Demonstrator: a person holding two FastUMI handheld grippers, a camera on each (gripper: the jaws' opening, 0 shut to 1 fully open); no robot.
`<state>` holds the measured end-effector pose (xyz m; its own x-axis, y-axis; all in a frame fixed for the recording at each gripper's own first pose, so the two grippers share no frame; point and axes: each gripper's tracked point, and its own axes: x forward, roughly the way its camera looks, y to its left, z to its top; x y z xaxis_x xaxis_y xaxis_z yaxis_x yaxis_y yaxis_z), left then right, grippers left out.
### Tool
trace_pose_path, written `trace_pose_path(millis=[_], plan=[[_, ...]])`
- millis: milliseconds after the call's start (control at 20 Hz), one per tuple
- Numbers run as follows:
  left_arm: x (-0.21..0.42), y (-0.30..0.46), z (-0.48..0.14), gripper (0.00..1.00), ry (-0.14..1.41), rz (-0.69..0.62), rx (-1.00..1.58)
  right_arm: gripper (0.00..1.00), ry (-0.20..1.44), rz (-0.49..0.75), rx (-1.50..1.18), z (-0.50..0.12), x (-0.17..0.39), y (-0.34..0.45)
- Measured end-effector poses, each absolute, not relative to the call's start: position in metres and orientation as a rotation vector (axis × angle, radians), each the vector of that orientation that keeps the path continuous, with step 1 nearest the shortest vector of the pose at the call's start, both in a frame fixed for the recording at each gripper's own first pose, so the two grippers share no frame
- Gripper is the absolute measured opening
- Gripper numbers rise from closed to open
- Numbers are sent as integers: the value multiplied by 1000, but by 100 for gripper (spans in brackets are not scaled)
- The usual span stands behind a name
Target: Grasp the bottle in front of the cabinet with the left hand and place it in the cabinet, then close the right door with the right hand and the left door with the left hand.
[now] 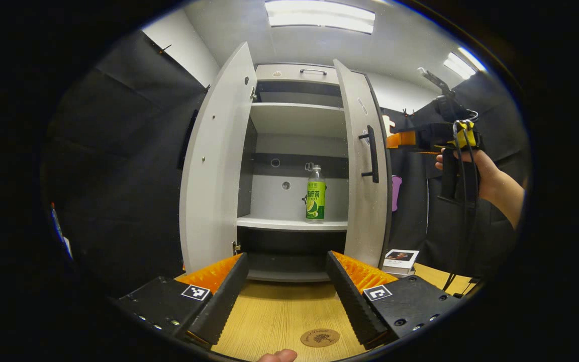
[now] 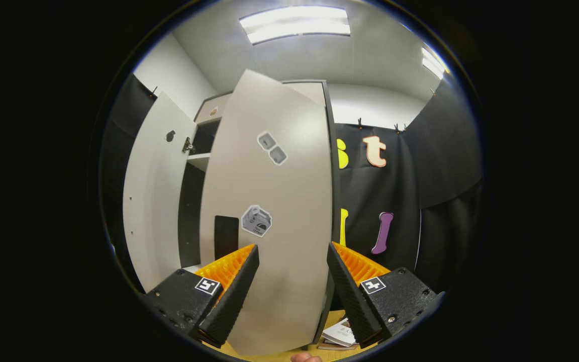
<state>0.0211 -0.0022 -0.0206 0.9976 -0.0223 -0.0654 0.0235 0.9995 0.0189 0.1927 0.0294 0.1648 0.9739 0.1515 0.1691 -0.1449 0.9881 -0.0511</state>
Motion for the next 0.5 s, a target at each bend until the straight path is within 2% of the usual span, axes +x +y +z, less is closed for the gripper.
trace_pose_path(millis=[250, 300, 400, 450, 500], plan=[[20, 2, -13, 99, 68, -24, -6, 83, -131, 129, -52, 122, 147, 16], [21, 1, -11, 95, 71, -31, -24, 83, -124, 121, -43, 110, 136, 12], [19, 2, 0, 95, 61, -35, -51, 83, -115, 120, -8, 80, 114, 12], [19, 4, 6, 91, 47, -38, -62, 83, -100, 133, 1, 56, 103, 16], [21, 7, 14, 99, 33, -35, -68, 83, -80, 132, 6, 33, 94, 18]])
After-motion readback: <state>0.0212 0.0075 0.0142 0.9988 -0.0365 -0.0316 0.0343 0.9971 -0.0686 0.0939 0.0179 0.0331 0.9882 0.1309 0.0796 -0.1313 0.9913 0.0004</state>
